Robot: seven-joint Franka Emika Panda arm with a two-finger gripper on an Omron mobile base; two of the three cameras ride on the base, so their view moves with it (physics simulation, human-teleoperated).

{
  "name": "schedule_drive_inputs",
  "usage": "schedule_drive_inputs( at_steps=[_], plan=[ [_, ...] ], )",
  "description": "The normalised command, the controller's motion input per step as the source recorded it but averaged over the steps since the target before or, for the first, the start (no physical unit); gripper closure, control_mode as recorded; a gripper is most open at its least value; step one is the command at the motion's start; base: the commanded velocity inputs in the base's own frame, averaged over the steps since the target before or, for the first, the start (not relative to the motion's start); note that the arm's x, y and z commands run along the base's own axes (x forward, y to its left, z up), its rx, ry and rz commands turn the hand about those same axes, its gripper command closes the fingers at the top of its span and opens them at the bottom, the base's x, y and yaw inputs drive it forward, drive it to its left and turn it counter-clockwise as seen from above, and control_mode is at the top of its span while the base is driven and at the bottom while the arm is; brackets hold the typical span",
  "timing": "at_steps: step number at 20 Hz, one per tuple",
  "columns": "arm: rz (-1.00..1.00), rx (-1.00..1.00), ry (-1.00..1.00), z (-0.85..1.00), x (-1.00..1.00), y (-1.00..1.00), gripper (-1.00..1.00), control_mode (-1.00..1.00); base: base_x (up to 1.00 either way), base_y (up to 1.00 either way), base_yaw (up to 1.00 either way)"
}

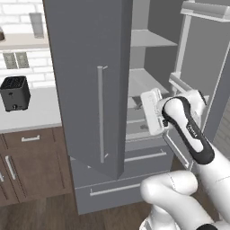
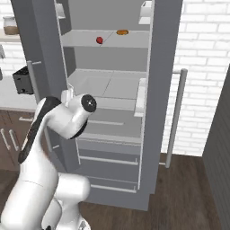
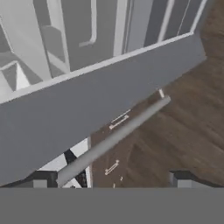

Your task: Take the strawberry from the fridge and place it on top of the pancake, located on the dining counter.

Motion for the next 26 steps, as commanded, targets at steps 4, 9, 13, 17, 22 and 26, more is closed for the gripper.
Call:
schedule_drive_inputs(
  at_steps=[4, 9, 13, 17, 22, 26],
  plan=[
    [0.18, 0.67, 0.52, 0.21, 0.97, -0.40, -1.00, -1.00, 0.00, 0.00, 0.00],
    [0.16, 0.32, 0.39, 0.26, 0.97, -0.33, -1.00, -1.00, 0.00, 0.00, 0.00],
    [0.19, -0.01, 0.07, 0.00, 0.82, 0.00, -1.00, -1.00, 0.00, 0.00, 0.00],
    [0.11, -0.01, 0.03, 0.00, 0.92, 0.13, -1.00, -1.00, 0.00, 0.00, 0.00],
    [0.05, 0.00, 0.00, -0.20, 0.44, 0.50, -1.00, -1.00, 0.00, 0.00, 0.00],
    [0.02, 0.00, 0.00, -0.34, 0.02, 0.82, -1.00, -1.00, 0.00, 0.00, 0.00]
  ],
)
